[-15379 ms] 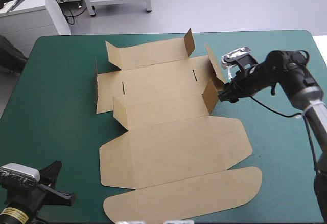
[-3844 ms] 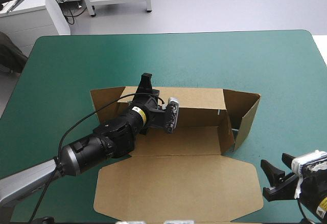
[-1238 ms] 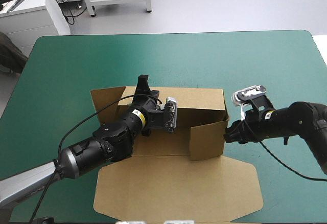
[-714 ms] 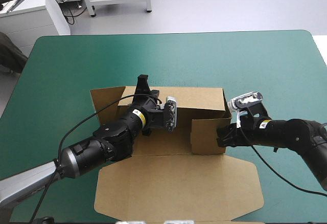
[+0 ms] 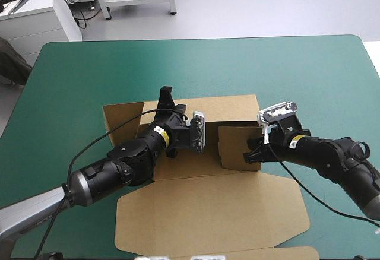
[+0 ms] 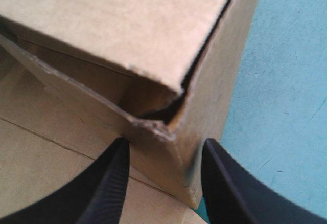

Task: Fold the box

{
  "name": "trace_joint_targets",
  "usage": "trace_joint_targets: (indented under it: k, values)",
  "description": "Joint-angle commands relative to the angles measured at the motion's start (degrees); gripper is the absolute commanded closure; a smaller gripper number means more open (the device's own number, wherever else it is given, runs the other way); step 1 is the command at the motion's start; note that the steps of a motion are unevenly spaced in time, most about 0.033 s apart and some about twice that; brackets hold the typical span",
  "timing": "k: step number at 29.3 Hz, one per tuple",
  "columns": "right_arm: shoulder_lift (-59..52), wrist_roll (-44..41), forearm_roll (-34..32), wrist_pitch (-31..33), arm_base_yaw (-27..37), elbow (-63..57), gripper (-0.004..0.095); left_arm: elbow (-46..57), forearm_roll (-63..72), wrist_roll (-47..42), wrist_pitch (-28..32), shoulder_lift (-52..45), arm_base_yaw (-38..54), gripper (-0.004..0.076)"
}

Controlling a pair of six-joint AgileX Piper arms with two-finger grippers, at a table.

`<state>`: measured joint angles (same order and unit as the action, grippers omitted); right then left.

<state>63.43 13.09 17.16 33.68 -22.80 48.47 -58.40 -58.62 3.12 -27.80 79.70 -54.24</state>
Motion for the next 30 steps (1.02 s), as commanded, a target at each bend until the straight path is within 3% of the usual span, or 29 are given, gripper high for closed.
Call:
trace_joint_targets:
  k: [1,5,10,18,26,30]
  values:
    - [-0.3,1.2,-2.3,-7.7,0.3,1.5,0.0432,-0.3,5.4,-1.4,1.7,-1.0,-0.6,0.0734]
    - [-0.1,2.2,-1.3,-13.1,0.3,1.5,0.0381,-0.3,5.3,-1.4,1.9,-1.0,-0.6,0.0734]
    - [2.9,2.2,0.7,-11.4,0.1,1.5,0.0383,-0.3,5.3,-1.4,3.0,-1.0,-0.6,0.0734]
    - [4.8,7.9,4.8,-14.9,-4.3,1.5,0.0383,-0.3,4.9,-1.4,3.0,-1.0,-0.6,0.0734]
    - [4.8,4.5,4.5,-25.1,-4.3,1.5,0.0501,-0.3,5.0,-1.4,2.3,-1.0,-0.6,0.0734]
    - [5.7,4.7,4.5,-25.2,-4.3,1.5,0.0537,-0.3,5.1,-1.4,2.1,-1.0,-0.6,0.0734]
